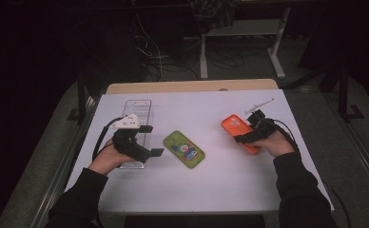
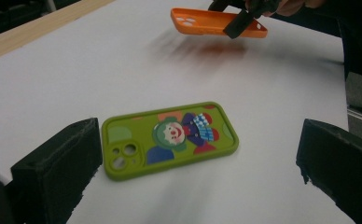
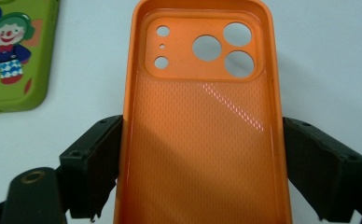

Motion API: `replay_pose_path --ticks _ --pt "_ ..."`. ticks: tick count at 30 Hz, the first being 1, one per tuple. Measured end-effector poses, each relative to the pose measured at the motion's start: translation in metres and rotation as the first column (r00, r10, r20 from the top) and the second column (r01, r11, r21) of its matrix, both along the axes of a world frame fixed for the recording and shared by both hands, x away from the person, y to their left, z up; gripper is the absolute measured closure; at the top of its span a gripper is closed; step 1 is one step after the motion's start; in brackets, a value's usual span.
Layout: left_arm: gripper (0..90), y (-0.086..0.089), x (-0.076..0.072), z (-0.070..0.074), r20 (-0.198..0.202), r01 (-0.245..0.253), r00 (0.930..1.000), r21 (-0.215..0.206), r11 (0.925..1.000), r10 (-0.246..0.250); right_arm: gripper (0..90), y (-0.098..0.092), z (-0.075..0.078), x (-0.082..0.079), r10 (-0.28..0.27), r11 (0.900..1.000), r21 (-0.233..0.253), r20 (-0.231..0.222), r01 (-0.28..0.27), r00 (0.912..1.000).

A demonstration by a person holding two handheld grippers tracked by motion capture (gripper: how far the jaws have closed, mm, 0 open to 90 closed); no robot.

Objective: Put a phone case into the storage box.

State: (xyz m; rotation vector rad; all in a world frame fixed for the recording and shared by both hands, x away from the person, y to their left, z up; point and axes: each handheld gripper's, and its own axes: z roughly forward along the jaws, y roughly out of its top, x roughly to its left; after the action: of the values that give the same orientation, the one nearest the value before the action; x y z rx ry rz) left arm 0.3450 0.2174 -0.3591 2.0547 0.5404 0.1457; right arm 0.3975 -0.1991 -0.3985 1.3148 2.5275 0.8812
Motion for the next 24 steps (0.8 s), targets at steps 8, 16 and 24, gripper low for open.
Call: replay_pose_path --ticks 8,16,24 --pt "0.0 -0.028 0.012 0.007 0.013 0.040 0.9991 -0.011 0.9992 -0.040 15.0 0.007 0.003 0.003 0.061 0.998 0.035 0.017 -0.061 0.9980" --pt "0.0 -0.056 0.022 0.011 0.026 0.088 0.9958 -0.002 0.9961 -0.088 15.0 0.013 0.008 0.001 0.131 0.991 0.030 0.021 -0.131 0.9912" --pt "0.0 -0.071 0.021 0.008 0.035 0.152 0.9875 0.042 0.9875 -0.154 15.0 0.024 0.009 -0.007 0.242 0.969 0.036 0.025 -0.243 0.9700"
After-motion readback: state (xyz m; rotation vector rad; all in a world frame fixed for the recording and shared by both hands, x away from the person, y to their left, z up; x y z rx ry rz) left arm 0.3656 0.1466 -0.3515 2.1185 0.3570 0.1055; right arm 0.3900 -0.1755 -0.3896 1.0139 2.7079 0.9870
